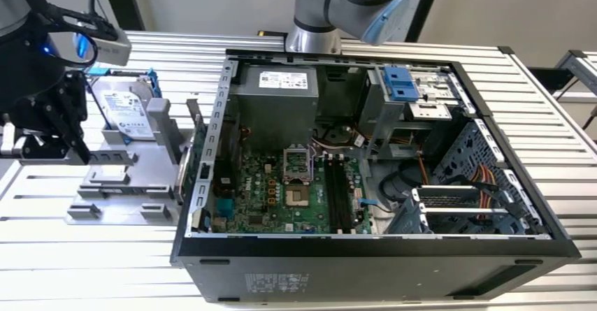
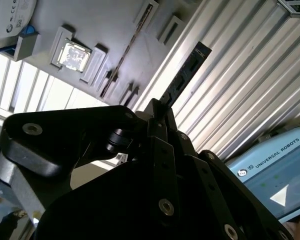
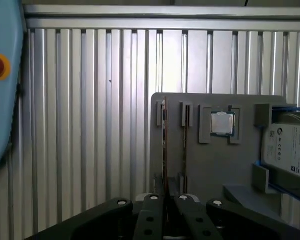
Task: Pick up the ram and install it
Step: 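Pick up the ram and move it above insertion slot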
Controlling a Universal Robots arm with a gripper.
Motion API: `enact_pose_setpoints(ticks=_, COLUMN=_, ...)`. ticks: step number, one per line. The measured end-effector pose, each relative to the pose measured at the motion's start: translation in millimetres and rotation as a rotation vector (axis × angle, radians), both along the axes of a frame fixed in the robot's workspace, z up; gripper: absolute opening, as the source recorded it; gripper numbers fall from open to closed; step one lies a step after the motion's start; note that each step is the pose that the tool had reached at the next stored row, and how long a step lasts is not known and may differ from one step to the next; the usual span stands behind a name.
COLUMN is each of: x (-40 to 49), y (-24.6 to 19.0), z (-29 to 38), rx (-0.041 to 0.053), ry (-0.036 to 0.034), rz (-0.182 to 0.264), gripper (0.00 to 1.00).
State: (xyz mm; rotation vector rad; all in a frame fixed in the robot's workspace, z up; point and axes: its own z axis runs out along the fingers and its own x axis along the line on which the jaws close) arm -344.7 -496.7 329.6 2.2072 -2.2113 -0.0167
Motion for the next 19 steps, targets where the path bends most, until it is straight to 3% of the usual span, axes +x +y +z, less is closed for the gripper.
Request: enact_pose_setpoints(ticks=19, x=0.0, y=0.0, z=15.1, rx=-0.0015, ry=0.0002, rz=0.0, gripper=0.0)
